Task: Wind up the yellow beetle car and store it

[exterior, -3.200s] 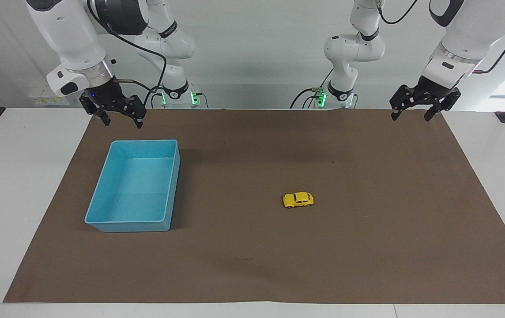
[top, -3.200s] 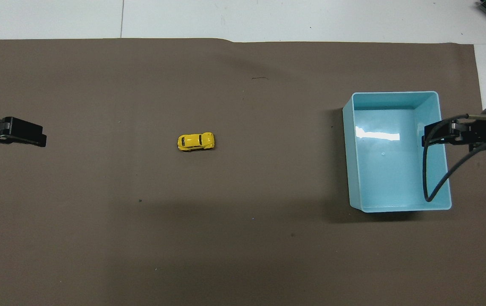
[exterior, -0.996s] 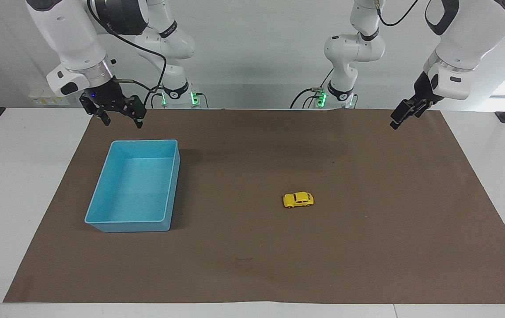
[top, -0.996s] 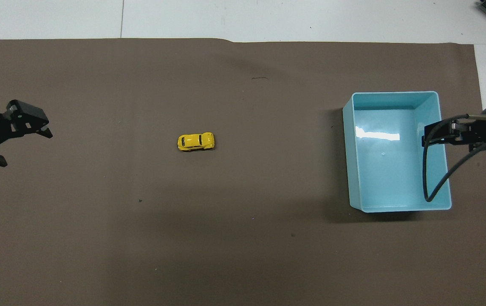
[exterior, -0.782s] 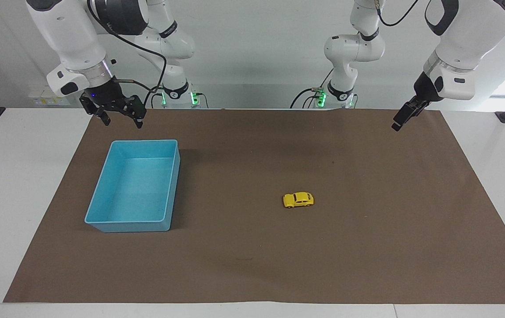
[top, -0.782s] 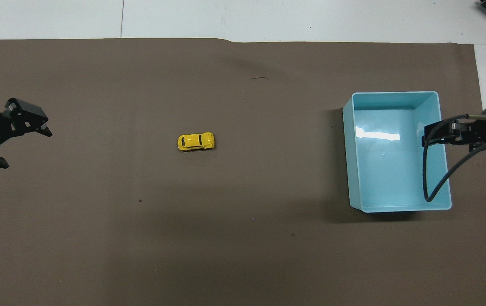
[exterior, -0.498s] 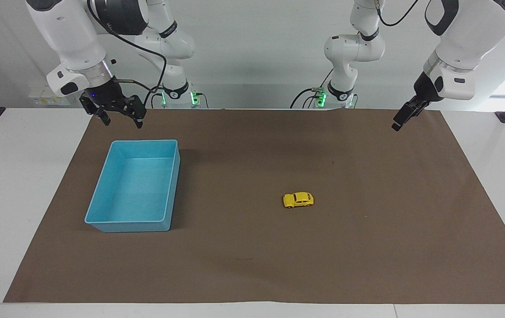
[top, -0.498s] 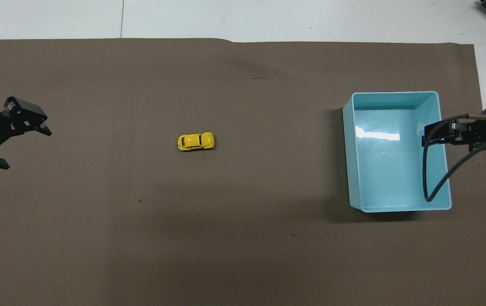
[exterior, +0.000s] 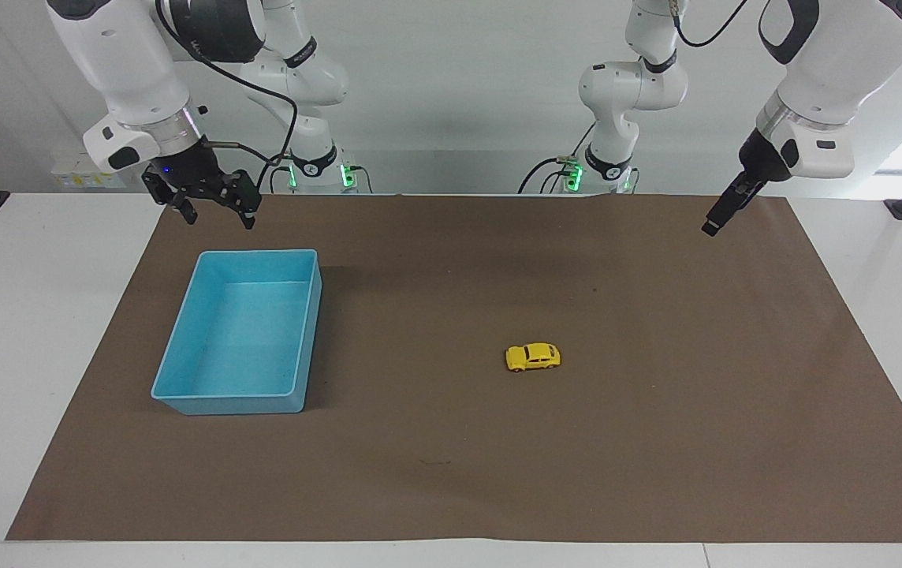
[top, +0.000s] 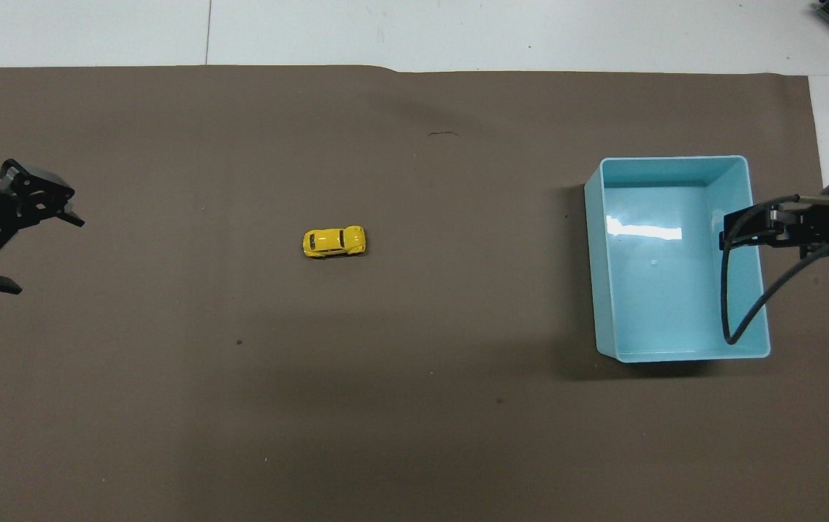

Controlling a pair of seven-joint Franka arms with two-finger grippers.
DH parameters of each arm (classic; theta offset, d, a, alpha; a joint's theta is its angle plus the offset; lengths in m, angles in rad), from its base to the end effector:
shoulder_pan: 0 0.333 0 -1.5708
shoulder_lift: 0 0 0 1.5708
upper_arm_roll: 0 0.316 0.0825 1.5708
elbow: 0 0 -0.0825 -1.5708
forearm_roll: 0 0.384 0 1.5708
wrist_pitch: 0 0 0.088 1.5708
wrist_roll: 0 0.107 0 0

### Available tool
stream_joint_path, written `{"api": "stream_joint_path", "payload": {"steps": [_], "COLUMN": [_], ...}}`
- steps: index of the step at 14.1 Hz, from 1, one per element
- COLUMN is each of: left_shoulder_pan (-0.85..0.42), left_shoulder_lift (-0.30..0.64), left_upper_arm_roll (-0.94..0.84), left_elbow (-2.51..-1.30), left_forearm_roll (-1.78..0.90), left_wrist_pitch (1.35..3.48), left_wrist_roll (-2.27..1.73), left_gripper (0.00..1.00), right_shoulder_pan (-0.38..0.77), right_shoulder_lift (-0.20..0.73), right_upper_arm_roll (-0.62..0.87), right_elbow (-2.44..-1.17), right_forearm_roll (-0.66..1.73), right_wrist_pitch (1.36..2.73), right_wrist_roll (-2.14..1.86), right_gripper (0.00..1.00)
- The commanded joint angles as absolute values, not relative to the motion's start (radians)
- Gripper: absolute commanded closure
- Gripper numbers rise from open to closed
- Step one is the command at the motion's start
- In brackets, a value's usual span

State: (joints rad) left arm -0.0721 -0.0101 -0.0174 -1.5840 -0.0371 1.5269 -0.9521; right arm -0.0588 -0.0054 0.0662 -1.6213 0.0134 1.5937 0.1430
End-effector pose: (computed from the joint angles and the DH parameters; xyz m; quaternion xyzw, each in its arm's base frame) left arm 0.5439 -0.0530 0.6202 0.9082 0.4175 -0.0296 0.0043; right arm 0.5537 0.0056 0.6056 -0.9976 0.0680 0.0116 0.0057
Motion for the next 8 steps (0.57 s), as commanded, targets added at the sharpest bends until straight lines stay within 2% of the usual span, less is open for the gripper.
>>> {"api": "stream_joint_path", "payload": {"steps": [1, 8], "left_shoulder_pan": [-0.064, -0.090], "left_shoulder_lift": [-0.037, -0.032], "left_upper_arm_roll": [-0.020, -0.026], "left_elbow": [-1.629, -1.686], "left_forearm_roll": [-0.034, -0.034], "left_wrist_pitch": [1.548, 1.626], "left_wrist_roll": [-1.041, -1.222], "left_gripper": [0.00, 0.00], "right_shoulder_pan": [-0.067, -0.067], "right_shoulder_lift": [-0.023, -0.023], "right_upper_arm_roll": [0.067, 0.067], "right_elbow": [-1.638, -1.638], "right_forearm_roll": [0.028, 0.028], "right_wrist_pitch": [1.594, 1.594], "right_wrist_roll": [0.118, 0.118], "right_gripper": [0.00, 0.00]}}
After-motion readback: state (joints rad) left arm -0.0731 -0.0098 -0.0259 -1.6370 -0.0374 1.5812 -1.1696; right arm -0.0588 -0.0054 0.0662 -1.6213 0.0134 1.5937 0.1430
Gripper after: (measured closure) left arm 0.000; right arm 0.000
